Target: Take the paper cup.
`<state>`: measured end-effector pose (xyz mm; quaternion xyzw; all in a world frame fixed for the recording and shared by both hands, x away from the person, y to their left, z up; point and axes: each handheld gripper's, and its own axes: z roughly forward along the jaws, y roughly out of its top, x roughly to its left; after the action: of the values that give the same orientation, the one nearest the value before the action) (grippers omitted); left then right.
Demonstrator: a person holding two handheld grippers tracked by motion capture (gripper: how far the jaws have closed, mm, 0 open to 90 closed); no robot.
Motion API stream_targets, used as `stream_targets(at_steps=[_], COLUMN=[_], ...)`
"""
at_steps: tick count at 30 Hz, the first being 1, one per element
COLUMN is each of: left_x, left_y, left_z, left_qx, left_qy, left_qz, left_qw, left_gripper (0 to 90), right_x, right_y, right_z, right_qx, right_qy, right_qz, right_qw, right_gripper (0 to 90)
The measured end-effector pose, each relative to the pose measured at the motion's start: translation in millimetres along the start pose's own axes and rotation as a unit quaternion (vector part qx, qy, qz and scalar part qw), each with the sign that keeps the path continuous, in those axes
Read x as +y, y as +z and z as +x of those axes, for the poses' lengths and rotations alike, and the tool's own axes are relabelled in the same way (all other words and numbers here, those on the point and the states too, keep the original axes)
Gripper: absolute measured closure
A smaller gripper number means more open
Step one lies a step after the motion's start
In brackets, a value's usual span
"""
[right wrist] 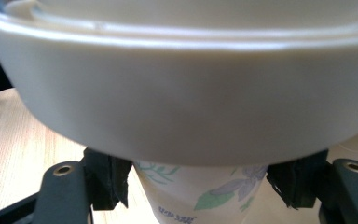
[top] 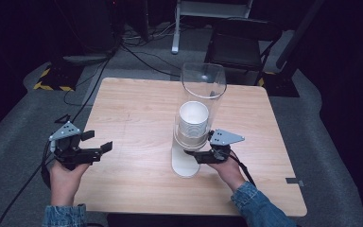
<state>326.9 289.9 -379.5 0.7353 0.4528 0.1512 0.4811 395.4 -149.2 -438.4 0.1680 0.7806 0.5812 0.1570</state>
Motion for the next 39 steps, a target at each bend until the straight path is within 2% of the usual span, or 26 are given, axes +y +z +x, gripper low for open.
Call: stream_targets(at_steps=[5, 8, 15, 20, 21, 23, 25, 27, 31, 39], left_x=[0.0, -0.1, 0.1, -0.1, -0.2, -0.2, -0.2, -0.2, -0.6, -0.7], left_y=[-0.2, -0.1, 0.4, 1.2, 1.2, 0.8, 0.0, -1.4, -1.7, -0.7], left_z=[0.1, 0.2, 0.2, 0.6, 0.7, 0.8, 1.2, 1.6, 2.8, 2.7], left_qx=[-0.001, -0.002, -0.003, -0.003, -0.003, -0.003, -0.004, -0.004, -0.004, -0.004], left_qy=[-0.002, -0.002, -0.003, -0.005, -0.005, -0.005, -0.005, -0.007, -0.008, -0.007], left_qz=[0.0, -0.001, 0.0, 0.001, 0.0, 0.0, -0.003, -0.004, -0.005, -0.004], left_qw=[1.0, 1.0, 1.0, 1.0, 1.0, 1.0, 1.0, 1.0, 1.0, 1.0], left_gripper=[12.8, 12.8, 12.8, 12.8, 12.8, 12.8, 12.8, 12.8, 12.8, 12.8], right_x=[-0.4, -0.9, -1.4, -3.5, -3.4, -6.4, -15.5, -19.6, -19.4, -27.2], right_y=[0.1, 0.2, 0.2, 2.6, 3.6, 7.8, 11.7, 12.5, 11.7, 10.9], right_z=[-0.8, -1.1, 4.6, 6.7, 7.6, 8.3, 6.2, 5.7, 6.4, 6.3], right_qx=[-0.001, 0.001, -0.01, 0.003, 0.004, 0.003, 0.007, 0.013, 0.007, 0.002], right_qy=[-0.01, -0.006, 0.018, 0.045, 0.048, 0.053, 0.06, 0.062, 0.045, 0.048], right_qz=[0.0, 0.0, 0.001, 0.0, 0.005, 0.037, 0.05, 0.047, 0.049, 0.078], right_qw=[0.9999, 1.0, 0.9998, 0.999, 0.9988, 0.9979, 0.9969, 0.9969, 0.9978, 0.9958], right_gripper=[31.4, 31.5, 31.6, 32.1, 32.3, 33.4, 33.5, 33.4, 33.4, 33.2])
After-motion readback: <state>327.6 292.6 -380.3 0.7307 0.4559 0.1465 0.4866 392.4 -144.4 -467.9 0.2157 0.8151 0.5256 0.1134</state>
